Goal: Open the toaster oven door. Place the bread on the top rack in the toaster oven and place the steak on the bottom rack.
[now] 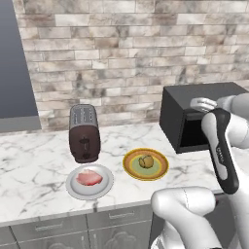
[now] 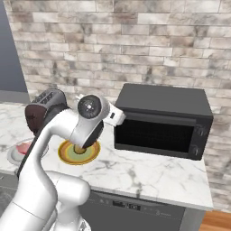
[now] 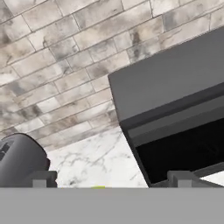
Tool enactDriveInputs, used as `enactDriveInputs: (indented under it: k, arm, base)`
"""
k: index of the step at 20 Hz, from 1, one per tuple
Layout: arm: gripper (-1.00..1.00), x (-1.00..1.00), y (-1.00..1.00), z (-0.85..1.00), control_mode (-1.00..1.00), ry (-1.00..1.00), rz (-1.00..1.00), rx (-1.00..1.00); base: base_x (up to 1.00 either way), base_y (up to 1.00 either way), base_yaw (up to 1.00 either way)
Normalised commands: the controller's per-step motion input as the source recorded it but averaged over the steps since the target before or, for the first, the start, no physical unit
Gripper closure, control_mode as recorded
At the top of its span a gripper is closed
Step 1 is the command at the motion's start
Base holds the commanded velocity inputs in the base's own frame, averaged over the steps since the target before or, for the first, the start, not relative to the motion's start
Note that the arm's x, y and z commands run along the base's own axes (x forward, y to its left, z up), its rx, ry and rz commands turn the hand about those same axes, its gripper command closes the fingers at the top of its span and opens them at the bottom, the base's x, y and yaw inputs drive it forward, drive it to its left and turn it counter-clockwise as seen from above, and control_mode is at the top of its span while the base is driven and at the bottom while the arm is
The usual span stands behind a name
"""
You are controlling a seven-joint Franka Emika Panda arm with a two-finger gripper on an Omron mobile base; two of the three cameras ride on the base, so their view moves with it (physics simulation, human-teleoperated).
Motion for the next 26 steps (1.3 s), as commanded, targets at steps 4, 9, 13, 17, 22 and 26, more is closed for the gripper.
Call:
enactDriveInputs:
  k: [4,9,13,17,22,26]
  arm:
    - [-1.00,0.00,-0.41,0.00,-1.00,0.03,-0.10,0.07]
    - [-1.00,0.02,-0.41,-0.01,-1.00,0.33,-0.22,0.09]
    - [-1.00,0.00,-0.51,-0.03,-1.00,0.23,-0.23,0.31]
    - [-1.00,0.01,-0.51,-0.10,-1.00,0.00,-0.05,0.52]
    - [-1.00,0.02,-0.46,-0.11,-1.00,-0.03,0.00,0.43]
    - [-1.00,0.11,-0.38,-0.05,-1.00,-0.02,0.00,0.26]
  base:
    - [0.00,0.00,0.00]
    - [0.00,0.00,0.00]
    - [0.00,0.00,0.00]
    - [0.00,0.00,0.00]
    - [0.00,0.00,0.00]
    - [0.00,0.00,0.00]
